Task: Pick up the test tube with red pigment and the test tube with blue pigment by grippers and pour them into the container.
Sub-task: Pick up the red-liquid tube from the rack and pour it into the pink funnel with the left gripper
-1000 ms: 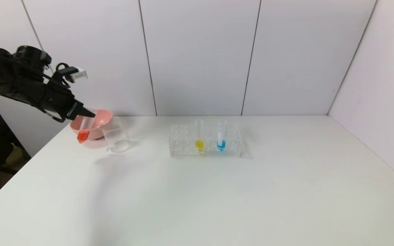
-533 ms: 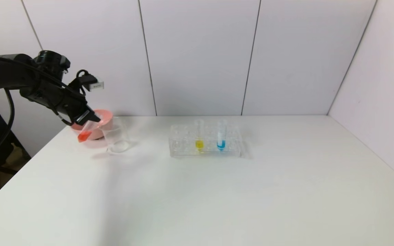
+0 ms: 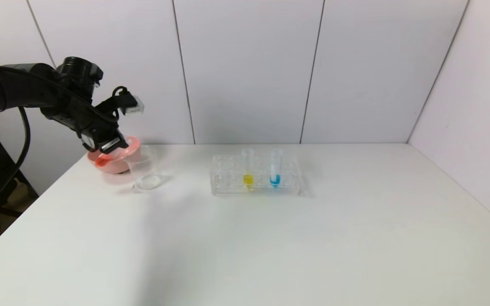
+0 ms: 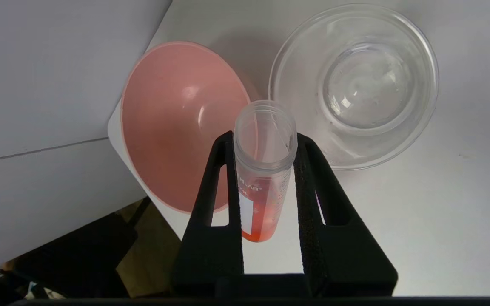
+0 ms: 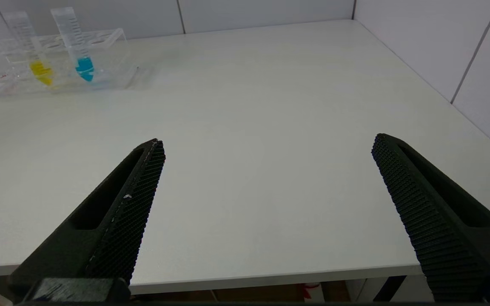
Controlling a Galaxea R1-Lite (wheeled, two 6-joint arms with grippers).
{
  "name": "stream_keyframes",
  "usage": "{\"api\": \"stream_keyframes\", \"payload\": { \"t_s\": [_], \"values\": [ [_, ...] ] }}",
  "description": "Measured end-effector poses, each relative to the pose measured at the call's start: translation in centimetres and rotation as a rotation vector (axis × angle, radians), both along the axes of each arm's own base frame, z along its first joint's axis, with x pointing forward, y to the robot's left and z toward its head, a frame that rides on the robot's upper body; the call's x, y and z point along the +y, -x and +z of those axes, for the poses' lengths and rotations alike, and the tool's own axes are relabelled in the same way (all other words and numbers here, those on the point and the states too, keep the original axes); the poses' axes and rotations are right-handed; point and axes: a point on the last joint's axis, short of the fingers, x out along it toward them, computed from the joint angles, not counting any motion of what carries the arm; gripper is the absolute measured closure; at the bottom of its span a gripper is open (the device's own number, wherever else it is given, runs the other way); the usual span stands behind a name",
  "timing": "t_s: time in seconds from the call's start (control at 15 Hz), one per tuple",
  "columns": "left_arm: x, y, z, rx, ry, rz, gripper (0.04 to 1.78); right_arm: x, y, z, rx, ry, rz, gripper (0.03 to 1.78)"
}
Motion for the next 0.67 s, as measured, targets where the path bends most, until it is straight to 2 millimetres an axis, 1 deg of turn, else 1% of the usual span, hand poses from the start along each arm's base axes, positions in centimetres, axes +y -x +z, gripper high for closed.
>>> {"api": "stream_keyframes", "payload": {
  "t_s": [0.33, 0.67],
  "values": [
    [-0.9, 0.2, 0.6, -0.023, -0.145, -0.035, 1.43, 0.0, 0.0, 0.0, 0.0, 0.0, 0.0, 0.04],
    [-1.6, 0.2, 0.6, -0.021, -0.236, -0.06, 1.43, 0.0, 0.0, 0.0, 0.0, 0.0, 0.0, 0.04]
  ]
}}
